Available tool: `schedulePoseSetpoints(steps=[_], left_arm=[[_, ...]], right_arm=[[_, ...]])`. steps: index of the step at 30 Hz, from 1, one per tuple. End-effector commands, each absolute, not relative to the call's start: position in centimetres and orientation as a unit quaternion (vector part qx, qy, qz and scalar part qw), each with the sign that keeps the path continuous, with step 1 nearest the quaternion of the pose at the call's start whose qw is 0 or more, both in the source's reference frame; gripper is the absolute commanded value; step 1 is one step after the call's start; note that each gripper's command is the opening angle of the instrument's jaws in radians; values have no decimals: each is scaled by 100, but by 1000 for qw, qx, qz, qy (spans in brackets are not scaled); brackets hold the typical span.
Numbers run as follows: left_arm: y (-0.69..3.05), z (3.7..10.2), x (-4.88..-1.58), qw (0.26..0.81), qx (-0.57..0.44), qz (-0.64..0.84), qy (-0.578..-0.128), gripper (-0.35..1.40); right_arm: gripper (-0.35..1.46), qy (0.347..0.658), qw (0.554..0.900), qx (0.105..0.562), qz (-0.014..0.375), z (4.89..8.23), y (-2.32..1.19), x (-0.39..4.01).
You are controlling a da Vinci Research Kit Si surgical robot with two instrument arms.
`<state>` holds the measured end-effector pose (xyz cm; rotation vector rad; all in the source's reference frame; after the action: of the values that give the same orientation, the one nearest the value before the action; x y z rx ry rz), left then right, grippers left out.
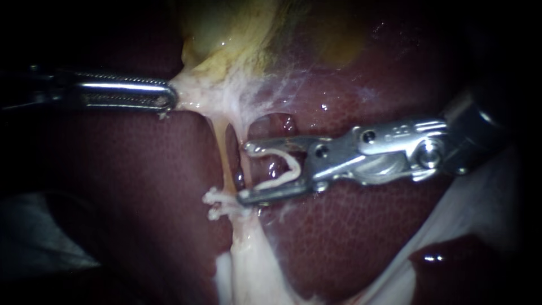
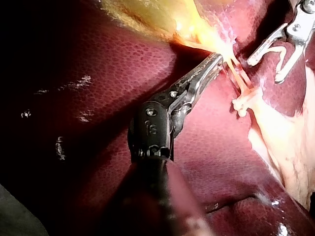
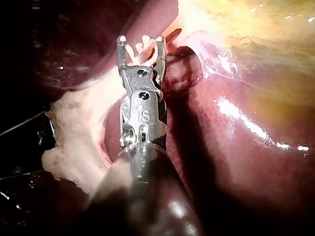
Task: Clipping third clip left tube
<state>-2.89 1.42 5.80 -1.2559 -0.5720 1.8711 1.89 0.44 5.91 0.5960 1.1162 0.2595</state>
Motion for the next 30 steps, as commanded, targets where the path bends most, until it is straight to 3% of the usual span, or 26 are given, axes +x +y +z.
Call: schedulePoseSetpoints(steps=[1, 13, 22, 30], left_arm=[[142, 580, -289, 397, -496, 739, -226, -35], [142, 579, -288, 397, -496, 739, -226, -35], [141, 579, -288, 397, -496, 739, -226, -35], [141, 578, -288, 397, -496, 739, -226, -35]], right_arm=[[50, 522, 796, 283, 121, 598, 43, 193], [50, 527, 780, 315, 122, 662, 42, 196], [49, 553, 757, 325, 123, 668, 47, 204], [48, 584, 717, 359, 128, 668, 52, 228]])
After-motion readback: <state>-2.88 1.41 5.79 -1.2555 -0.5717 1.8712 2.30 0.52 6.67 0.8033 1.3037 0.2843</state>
